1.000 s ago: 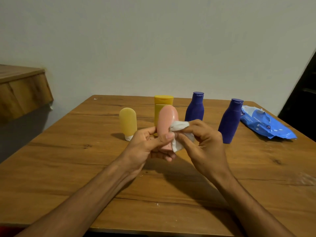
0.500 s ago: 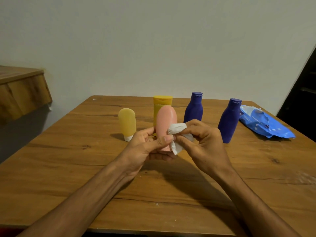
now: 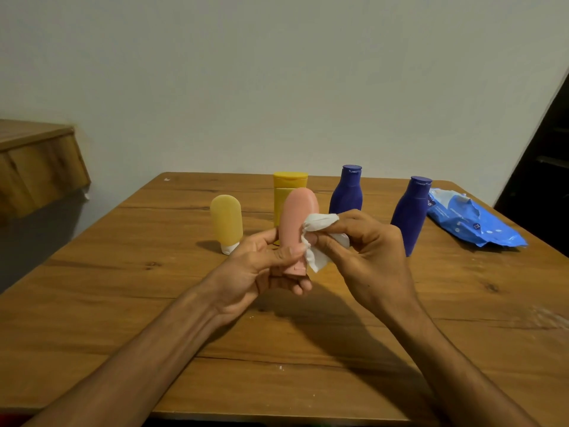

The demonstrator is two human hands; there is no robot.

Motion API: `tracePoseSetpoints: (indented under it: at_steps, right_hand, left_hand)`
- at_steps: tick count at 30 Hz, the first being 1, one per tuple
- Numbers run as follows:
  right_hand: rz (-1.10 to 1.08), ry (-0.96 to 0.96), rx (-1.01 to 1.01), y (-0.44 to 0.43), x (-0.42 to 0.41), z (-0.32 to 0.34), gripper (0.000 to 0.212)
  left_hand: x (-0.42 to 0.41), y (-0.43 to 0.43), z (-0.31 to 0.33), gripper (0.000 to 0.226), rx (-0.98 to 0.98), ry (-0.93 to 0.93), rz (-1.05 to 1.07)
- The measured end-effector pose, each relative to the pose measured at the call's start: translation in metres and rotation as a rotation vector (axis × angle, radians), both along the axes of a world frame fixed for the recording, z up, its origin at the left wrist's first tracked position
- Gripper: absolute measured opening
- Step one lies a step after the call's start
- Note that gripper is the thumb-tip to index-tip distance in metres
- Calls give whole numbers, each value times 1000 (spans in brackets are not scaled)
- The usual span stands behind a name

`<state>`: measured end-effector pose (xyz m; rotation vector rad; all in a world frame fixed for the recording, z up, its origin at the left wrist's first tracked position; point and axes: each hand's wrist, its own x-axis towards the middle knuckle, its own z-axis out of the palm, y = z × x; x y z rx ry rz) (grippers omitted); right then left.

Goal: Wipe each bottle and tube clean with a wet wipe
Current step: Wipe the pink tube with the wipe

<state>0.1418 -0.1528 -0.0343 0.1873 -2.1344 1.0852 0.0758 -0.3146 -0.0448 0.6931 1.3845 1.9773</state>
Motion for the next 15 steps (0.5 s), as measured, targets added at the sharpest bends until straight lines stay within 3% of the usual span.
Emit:
tracePoseSetpoints:
  at_steps: [4, 9, 15]
  right_hand:
    - [-43, 111, -49, 0, 0, -2, 14]
    - [-32, 159, -152, 5, -3, 0, 13]
    - [184, -92, -559, 9, -2, 3, 24]
  left_hand:
    - [-2, -2, -2, 41, -89, 122, -2]
    - [-2, -1, -3, 53, -227, 297, 50]
    - [-1, 0, -4, 58, -166, 226, 85]
